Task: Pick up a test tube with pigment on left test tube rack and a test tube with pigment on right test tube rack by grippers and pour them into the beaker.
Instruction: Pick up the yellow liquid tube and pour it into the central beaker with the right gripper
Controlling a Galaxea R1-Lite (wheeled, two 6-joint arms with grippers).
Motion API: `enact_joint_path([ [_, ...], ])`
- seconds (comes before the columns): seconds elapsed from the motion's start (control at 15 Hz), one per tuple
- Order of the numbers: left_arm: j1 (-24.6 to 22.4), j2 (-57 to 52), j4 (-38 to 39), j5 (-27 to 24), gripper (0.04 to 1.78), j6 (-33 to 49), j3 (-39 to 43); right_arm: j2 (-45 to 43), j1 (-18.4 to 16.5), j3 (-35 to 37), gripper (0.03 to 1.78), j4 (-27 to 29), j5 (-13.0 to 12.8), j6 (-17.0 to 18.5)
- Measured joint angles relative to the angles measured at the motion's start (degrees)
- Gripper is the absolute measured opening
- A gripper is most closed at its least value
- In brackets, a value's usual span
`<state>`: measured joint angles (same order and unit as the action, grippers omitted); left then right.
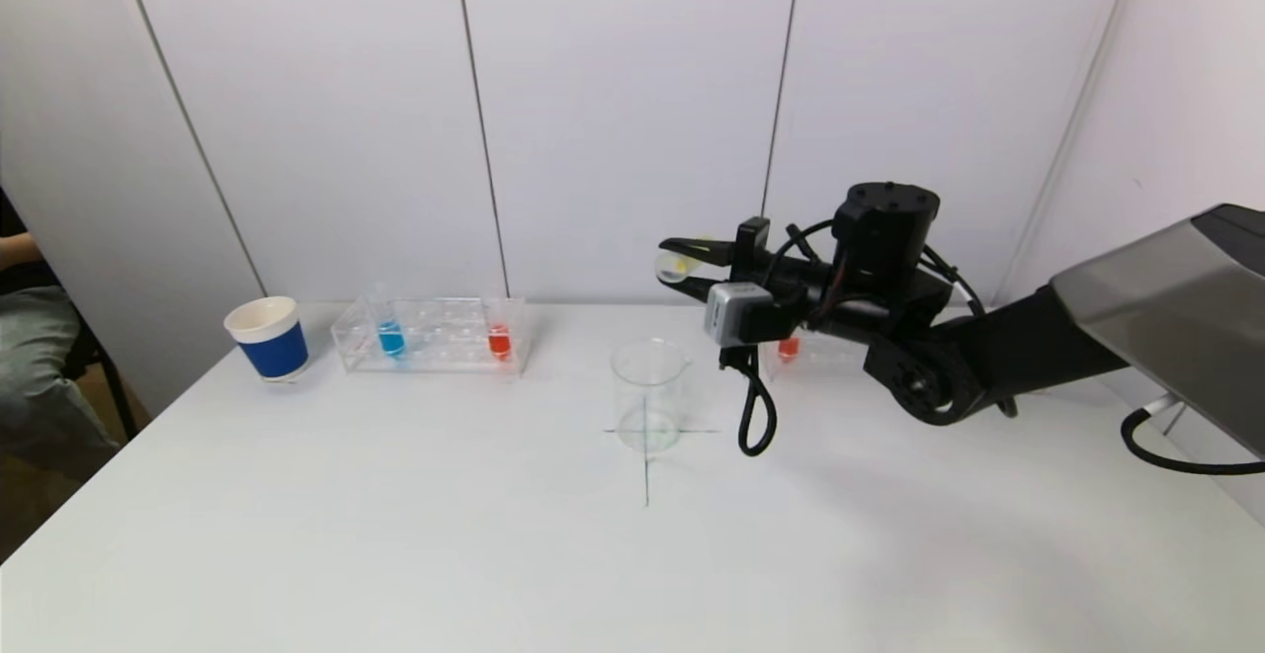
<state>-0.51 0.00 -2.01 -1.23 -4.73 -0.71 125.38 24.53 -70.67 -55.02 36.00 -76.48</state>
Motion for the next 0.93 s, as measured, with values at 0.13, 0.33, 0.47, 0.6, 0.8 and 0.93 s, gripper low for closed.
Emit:
enact_joint_path([
  [0.13, 0.00, 0.00, 0.01, 0.02, 1.77, 0.02, 0.00, 0.15, 0.17, 0.05, 0.47, -0.11, 0.00, -0.17],
  [0.33, 0.00, 0.00, 0.01, 0.00, 1.77, 0.00, 0.00, 0.30, 0.30, 0.38, 0.47, -0.16, 0.05, -1.46],
  [0.47, 0.02, 0.00, 0.00, 0.00, 1.77, 0.00, 0.00, 0.34, 0.33, 0.44, 0.47, 0.00, 0.62, -2.23],
  [0.6, 0.00, 0.00, 0.00, 0.00, 1.77, 0.00, 0.00, 0.50, 0.33, 0.46, 0.47, 0.04, 0.73, -3.36],
  [0.8, 0.02, 0.00, 0.00, 0.00, 1.77, -0.01, 0.00, 1.02, 0.33, 0.52, 0.47, -0.33, 1.40, -4.35],
  [0.93, 0.00, 0.00, 0.00, 0.02, 1.77, 0.02, 0.00, 1.50, 0.16, 1.07, 0.47, -0.46, 2.00, -5.81],
])
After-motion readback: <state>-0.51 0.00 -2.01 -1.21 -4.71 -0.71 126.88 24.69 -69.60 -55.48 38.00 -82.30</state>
